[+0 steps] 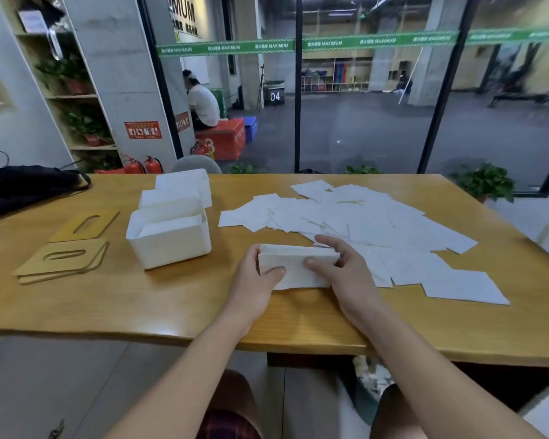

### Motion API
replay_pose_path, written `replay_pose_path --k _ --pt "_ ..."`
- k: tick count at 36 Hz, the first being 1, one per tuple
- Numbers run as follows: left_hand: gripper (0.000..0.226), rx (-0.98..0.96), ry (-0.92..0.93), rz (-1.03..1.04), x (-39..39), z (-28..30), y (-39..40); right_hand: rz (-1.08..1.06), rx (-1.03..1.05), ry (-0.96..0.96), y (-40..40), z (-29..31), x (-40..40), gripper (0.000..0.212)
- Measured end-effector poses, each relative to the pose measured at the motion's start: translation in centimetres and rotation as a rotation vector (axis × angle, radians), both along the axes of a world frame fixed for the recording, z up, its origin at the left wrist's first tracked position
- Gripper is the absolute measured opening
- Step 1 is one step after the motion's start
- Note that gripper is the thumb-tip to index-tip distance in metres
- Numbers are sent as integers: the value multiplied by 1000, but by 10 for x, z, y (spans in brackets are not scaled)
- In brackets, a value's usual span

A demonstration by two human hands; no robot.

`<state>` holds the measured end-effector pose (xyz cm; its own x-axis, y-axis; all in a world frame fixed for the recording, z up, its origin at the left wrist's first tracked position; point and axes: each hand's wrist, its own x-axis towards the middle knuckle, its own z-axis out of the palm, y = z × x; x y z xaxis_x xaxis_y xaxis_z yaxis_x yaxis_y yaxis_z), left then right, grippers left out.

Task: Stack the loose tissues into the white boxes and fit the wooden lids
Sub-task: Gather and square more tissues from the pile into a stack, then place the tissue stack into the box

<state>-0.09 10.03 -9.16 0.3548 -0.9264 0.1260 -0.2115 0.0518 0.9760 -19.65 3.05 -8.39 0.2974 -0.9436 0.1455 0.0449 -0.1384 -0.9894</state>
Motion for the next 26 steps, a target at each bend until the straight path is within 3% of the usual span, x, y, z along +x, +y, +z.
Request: replay_pose_path --k 3,6,9,16,21,26 --pt "59 15 -44 50 -7 -3 3 -41 -137 151 9 -7 3 51" --pt "97 4 -1 38 -8 -3 4 -15 -192 158 13 -5 5 62" --pt "115 -23 43 30 -6 -2 6 16 -229 157 15 -3 10 69" --pt "118 -58 140 81 -2 1 8 20 -156 152 12 -5 10 78" --pt "123 -108 105 59 -5 1 9 56 -212 172 19 -1 17 88" --pt "120 -86 89 52 -6 0 9 41 -179 138 16 -1 16 81"
